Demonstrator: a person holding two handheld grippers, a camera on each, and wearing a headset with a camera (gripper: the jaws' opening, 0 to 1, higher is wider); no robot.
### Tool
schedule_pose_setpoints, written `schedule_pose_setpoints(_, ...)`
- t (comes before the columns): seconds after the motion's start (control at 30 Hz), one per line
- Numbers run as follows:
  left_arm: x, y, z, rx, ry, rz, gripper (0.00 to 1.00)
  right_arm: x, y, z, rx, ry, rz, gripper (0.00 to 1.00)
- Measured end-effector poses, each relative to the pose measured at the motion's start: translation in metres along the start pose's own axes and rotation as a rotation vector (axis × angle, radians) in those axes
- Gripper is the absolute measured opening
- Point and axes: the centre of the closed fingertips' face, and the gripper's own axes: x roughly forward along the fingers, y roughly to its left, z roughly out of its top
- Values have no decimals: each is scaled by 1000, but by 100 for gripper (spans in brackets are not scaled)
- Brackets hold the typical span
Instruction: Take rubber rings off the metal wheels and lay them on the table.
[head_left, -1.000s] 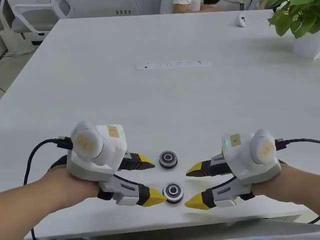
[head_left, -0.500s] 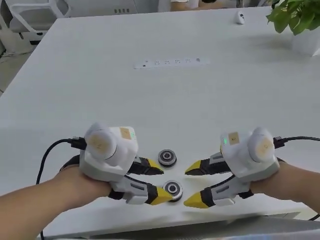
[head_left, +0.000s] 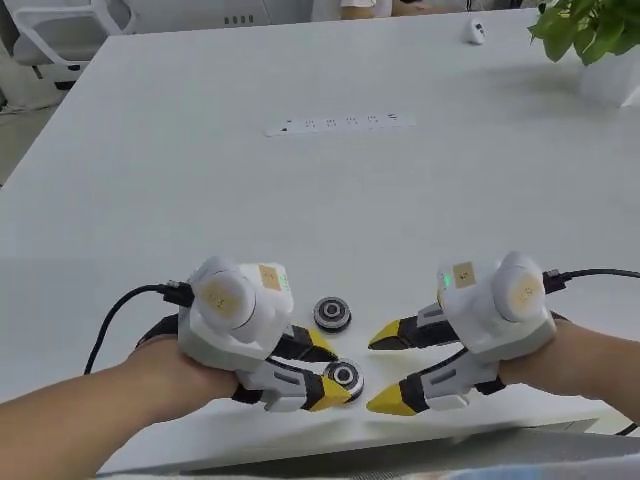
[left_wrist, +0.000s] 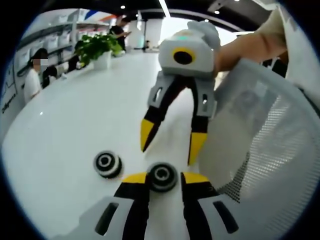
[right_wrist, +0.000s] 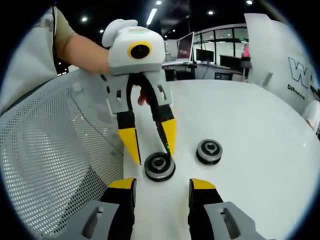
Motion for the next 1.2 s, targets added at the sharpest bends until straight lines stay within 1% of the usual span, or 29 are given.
schedule_pose_setpoints(0.1, 2, 0, 0, 16, 4, 5, 23, 0, -1, 0, 9, -6, 1, 39)
schedule_pose_setpoints(0.17, 3, 1, -3, 39, 19, 20, 21, 0, 0, 2, 10, -13, 0, 39)
schedule_pose_setpoints(0.2, 3, 2, -2, 57, 10, 22, 21, 0, 0, 3, 10, -14, 0, 39)
schedule_pose_setpoints(0.27, 3, 1, -2, 47, 14, 23, 20, 0, 0, 3, 10, -15, 1, 39)
schedule_pose_setpoints(0.43, 4, 2, -2, 88, 19, 37, 15, 1, 1, 5, -3, -12, 4, 38)
schedule_pose_setpoints(0.47, 4, 1, -4, 85, 34, 37, 15, 1, 2, 5, -5, -12, 5, 38)
schedule_pose_setpoints(0.5, 5, 3, -1, 87, 17, 41, 14, 2, 2, 6, -8, -11, 7, 38)
schedule_pose_setpoints(0.63, 5, 4, -2, 92, 14, 48, 14, 3, 4, 6, -23, -3, 14, 37)
schedule_pose_setpoints(0.73, 5, 4, -2, 87, 6, 53, 14, 4, 4, 7, -38, -1, 14, 34)
schedule_pose_setpoints(0.83, 5, 4, -2, 81, -4, 64, 14, 5, 5, 8, -27, -6, 24, 34)
schedule_pose_setpoints(0.97, 5, 4, -2, 77, -5, 68, 14, 8, 6, 7, -32, 3, 34, 33)
schedule_pose_setpoints(1.1, 4, 4, -1, 77, -11, 73, 14, 9, 7, 8, -12, -7, 46, 32)
schedule_pose_setpoints(1.2, 4, 4, -1, 72, -17, 75, 13, 11, 7, 8, -14, 1, 50, 30)
